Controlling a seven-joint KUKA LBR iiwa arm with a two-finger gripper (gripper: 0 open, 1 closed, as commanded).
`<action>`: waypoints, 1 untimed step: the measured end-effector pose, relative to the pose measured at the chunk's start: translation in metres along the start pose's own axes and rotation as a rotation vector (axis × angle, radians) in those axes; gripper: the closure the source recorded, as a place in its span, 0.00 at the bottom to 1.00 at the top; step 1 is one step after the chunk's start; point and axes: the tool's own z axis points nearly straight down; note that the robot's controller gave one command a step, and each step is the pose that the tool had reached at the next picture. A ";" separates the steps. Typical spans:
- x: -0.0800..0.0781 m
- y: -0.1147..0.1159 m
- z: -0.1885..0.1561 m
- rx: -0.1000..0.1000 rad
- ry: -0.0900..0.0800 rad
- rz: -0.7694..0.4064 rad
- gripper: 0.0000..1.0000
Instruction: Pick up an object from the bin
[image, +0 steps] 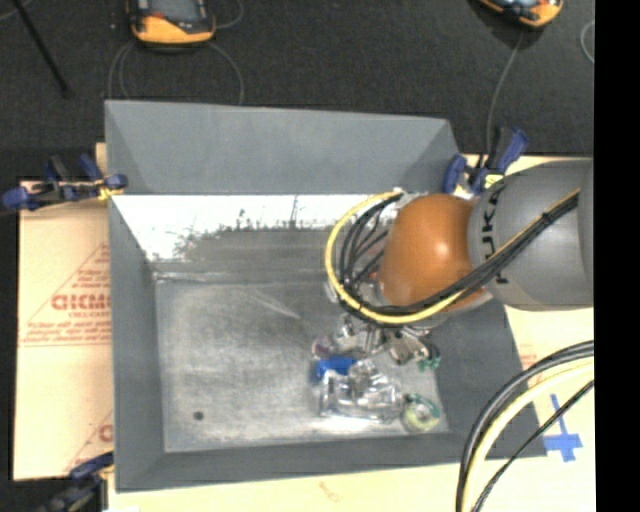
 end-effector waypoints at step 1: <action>0.000 -0.013 -0.186 0.008 -0.018 -0.374 1.00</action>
Offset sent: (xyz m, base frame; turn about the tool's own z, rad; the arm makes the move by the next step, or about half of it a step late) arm 0.0044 -0.0107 0.1837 -0.3766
